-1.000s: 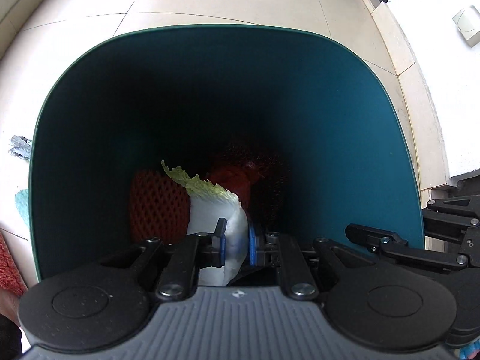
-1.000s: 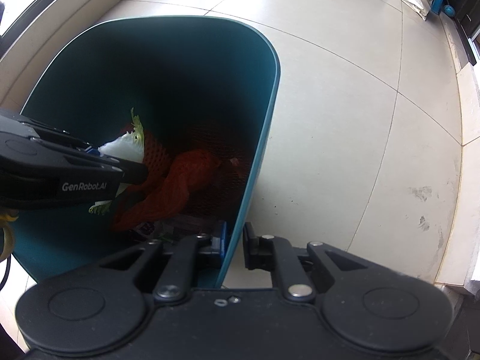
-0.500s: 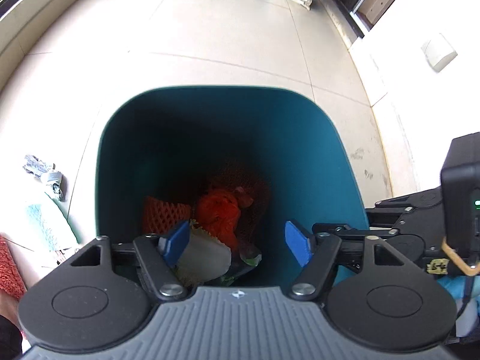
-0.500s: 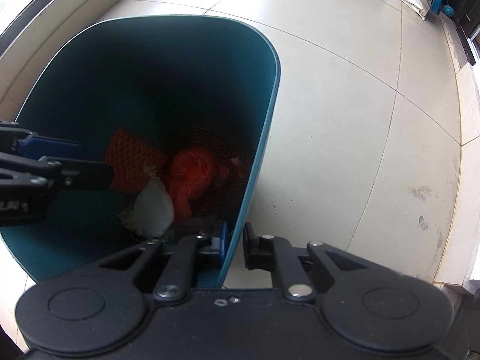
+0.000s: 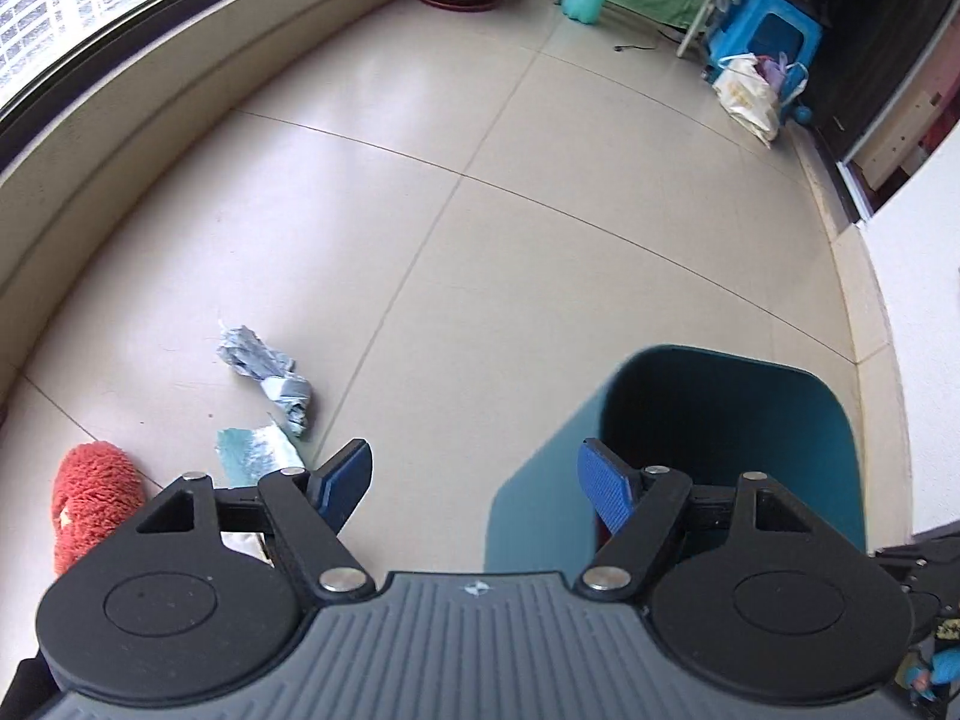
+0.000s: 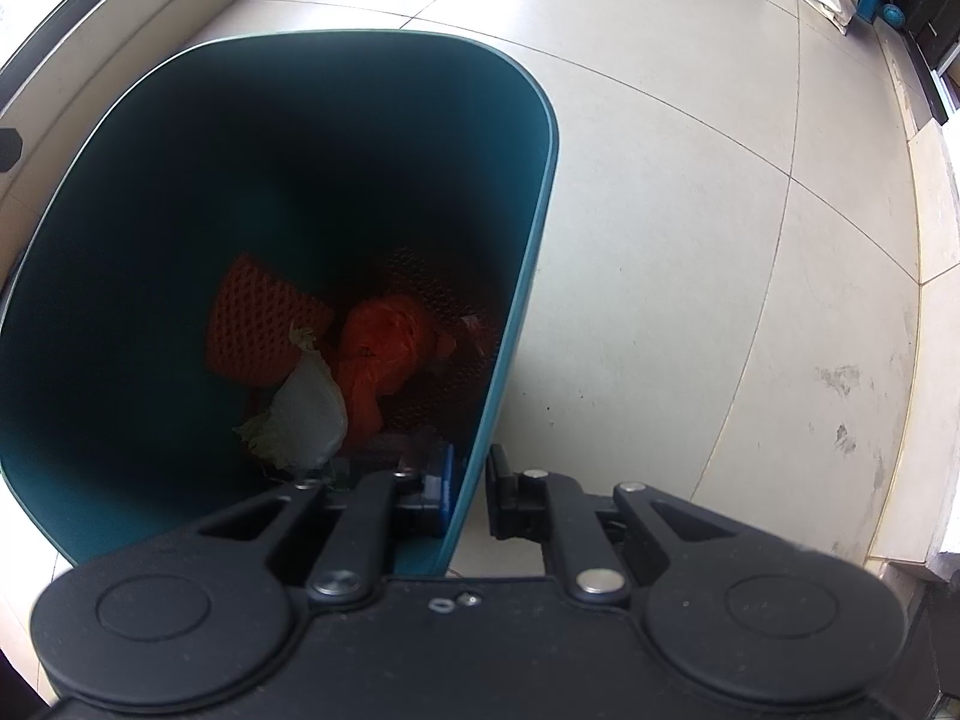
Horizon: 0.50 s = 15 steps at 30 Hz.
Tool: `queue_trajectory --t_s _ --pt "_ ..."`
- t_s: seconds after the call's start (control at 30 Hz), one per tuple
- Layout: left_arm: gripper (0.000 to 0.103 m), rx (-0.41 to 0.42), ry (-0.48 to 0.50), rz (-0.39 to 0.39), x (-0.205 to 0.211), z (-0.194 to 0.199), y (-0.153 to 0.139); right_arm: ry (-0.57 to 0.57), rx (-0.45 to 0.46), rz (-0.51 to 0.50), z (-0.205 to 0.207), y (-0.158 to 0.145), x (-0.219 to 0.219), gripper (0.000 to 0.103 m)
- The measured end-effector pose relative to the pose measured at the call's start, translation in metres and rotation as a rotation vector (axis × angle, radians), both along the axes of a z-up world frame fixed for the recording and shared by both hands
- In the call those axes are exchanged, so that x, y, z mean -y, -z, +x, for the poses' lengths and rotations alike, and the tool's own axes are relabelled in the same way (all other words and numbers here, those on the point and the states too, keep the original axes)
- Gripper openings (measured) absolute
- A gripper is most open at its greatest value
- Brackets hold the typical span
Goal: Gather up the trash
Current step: 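Move the left tool down toward the teal wrapper and grey bag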
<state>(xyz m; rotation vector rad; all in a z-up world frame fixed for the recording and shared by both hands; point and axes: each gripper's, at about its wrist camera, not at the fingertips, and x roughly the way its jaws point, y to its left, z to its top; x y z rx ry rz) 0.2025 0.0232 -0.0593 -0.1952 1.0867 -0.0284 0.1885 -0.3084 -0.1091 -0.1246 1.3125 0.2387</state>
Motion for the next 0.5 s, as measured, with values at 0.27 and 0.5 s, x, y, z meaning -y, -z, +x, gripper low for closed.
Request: queue_trajectory --t_s 0.27,0.5 --pt "0.075 -0.124 -0.164 -0.009 -0.065 0.053 0.074 -0.004 0.004 -0.006 0.001 -0.001 -0.004 0.009" --pt "0.075 -0.231 -0.243 -0.015 -0.099 0.097 0.147 0.007 -0.010 0.013 0.005 0.001 -0.001 0.010"
